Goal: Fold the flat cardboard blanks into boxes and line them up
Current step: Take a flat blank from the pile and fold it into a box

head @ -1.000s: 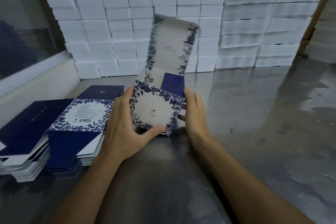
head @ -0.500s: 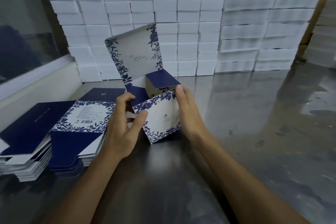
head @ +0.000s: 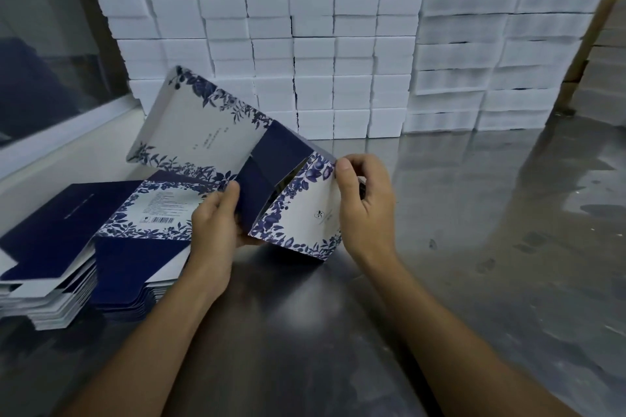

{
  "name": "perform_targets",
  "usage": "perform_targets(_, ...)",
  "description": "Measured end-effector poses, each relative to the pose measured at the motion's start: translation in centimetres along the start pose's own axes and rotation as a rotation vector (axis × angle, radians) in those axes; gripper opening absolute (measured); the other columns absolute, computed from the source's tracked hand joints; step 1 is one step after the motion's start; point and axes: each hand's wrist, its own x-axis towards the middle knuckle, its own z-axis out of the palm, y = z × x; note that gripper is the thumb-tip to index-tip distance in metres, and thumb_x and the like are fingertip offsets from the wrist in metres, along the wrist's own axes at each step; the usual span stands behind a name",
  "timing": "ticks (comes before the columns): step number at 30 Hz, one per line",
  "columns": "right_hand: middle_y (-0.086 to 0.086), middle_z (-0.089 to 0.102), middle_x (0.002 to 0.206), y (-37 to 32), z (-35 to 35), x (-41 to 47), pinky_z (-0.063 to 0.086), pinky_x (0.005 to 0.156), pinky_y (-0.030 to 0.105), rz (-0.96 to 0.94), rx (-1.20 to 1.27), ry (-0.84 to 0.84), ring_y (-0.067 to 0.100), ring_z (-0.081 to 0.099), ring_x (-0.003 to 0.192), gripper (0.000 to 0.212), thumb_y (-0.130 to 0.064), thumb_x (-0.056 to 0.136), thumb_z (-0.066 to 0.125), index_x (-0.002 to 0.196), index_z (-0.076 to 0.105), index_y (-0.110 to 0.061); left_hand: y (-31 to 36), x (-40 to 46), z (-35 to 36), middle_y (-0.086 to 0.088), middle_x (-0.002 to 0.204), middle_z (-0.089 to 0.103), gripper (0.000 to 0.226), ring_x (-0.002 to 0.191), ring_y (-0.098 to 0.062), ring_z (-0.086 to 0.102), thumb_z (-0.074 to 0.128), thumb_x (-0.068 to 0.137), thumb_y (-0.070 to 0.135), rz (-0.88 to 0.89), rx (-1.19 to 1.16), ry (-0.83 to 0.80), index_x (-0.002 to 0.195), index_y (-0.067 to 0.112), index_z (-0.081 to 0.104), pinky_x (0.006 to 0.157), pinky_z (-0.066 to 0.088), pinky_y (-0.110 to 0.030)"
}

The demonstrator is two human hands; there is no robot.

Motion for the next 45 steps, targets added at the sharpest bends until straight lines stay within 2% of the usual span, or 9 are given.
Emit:
perform_targets(5,0.000,0.061,0.091,0.0,-0.1,0.1,0.049,0.083,0.046,-0.062,0.033,-0.001,0.025,0.059,0.093,0.031,-0.047,0.092,0.048,0.089,0.062,-0.020,0.1,0.5,0.1,-0.005,0.067,0.071,0.022,0.055,-0.017,0.069,0.057,0.097,0.022,-0.204,-0.080,-0.022,0.081,0.012,0.068,0.046,0.053,-0.029)
perform_targets(9,-0.009,0.053,0.104,0.1,-0.1,0.0,0.045,0.087,0.027,-0.028,0.036,-0.013,0.009,0.056,0.100,0.031,-0.053,0.087,0.052,0.099,0.060,-0.025,0.1,0.1,0.5,0.004,0.046,0.059,0.030,0.041,-0.012,0.060,0.055,0.097,0.017,-0.179,-0.071,-0.008,0.068,0.015,0.060,0.040,0.048,-0.023)
perform_targets(16,-0.022,0.033,0.124,0.8,0.4,-0.5,0.028,0.089,-0.006,0.088,0.010,-0.151,-0.019,0.042,0.115,0.063,-0.074,0.075,0.058,0.124,0.043,-0.038,0.9,-0.9,0.9,-0.003,0.048,0.051,0.050,0.048,-0.019,0.064,0.063,0.093,0.023,-0.154,-0.033,-0.108,0.043,0.016,0.061,0.043,0.052,-0.029)
perform_targets(20,-0.030,0.029,0.124,0.9,0.5,-0.6,0.029,0.088,-0.007,0.099,0.014,-0.170,-0.021,0.041,0.114,0.061,-0.075,0.074,0.058,0.123,0.040,-0.043,0.6,-0.8,0.9,-0.018,0.080,0.055,0.017,0.063,-0.026,0.058,0.060,0.093,0.015,-0.131,0.051,-0.095,0.087,0.000,0.064,0.052,0.055,-0.031)
perform_targets(30,-0.018,0.037,0.128,1.5,0.3,-0.3,0.027,0.087,-0.009,0.182,0.022,-0.126,-0.026,0.036,0.113,0.067,-0.079,0.073,0.055,0.128,0.041,-0.042,1.5,-2.0,0.9,-0.008,0.066,0.068,0.027,0.054,-0.022,0.066,0.065,0.091,0.014,-0.051,0.003,-0.278,0.074,0.010,0.044,0.044,0.052,-0.028)
perform_targets(34,-0.020,0.038,0.127,1.6,0.3,-0.2,0.032,0.098,0.006,0.192,0.025,-0.117,-0.017,0.040,0.119,0.061,-0.079,0.073,0.055,0.123,0.041,-0.046,1.4,-2.0,1.1,-0.005,0.074,0.064,0.029,0.054,-0.018,0.064,0.075,0.082,0.022,-0.013,-0.039,-0.217,0.087,0.017,0.047,0.043,0.051,-0.029)
perform_targets(37,-0.018,0.041,0.127,1.6,0.1,-0.3,0.034,0.099,0.009,0.189,0.030,-0.108,-0.015,0.042,0.118,0.063,-0.078,0.074,0.054,0.125,0.043,-0.042,1.3,-1.7,1.0,-0.002,0.112,0.062,0.080,0.083,-0.013,0.070,0.089,0.061,0.039,-0.005,-0.003,-0.161,0.124,0.031,0.041,0.063,0.059,-0.034)
perform_targets(40,-0.011,0.047,0.131,1.9,0.3,-0.2,0.044,0.104,0.026,0.213,0.064,-0.109,-0.003,0.051,0.119,0.072,-0.074,0.075,0.057,0.131,0.043,-0.032,1.0,-1.5,0.4,0.006,0.147,0.042,0.113,0.125,-0.011,0.054,0.084,0.050,0.057,0.009,0.004,-0.234,0.143,0.049,0.021,0.096,0.053,-0.046)
perform_targets(45,-0.012,0.056,0.121,2.2,0.0,-0.1,0.054,0.088,0.030,0.305,0.143,-0.064,0.006,0.065,0.104,0.054,-0.065,0.082,0.067,0.117,0.037,-0.037,0.5,-1.1,0.0,0.015,0.130,0.056,0.100,0.119,0.002,0.055,0.077,0.055,0.063,0.049,-0.035,-0.300,0.142,0.040,0.033,0.101,0.048,-0.041)
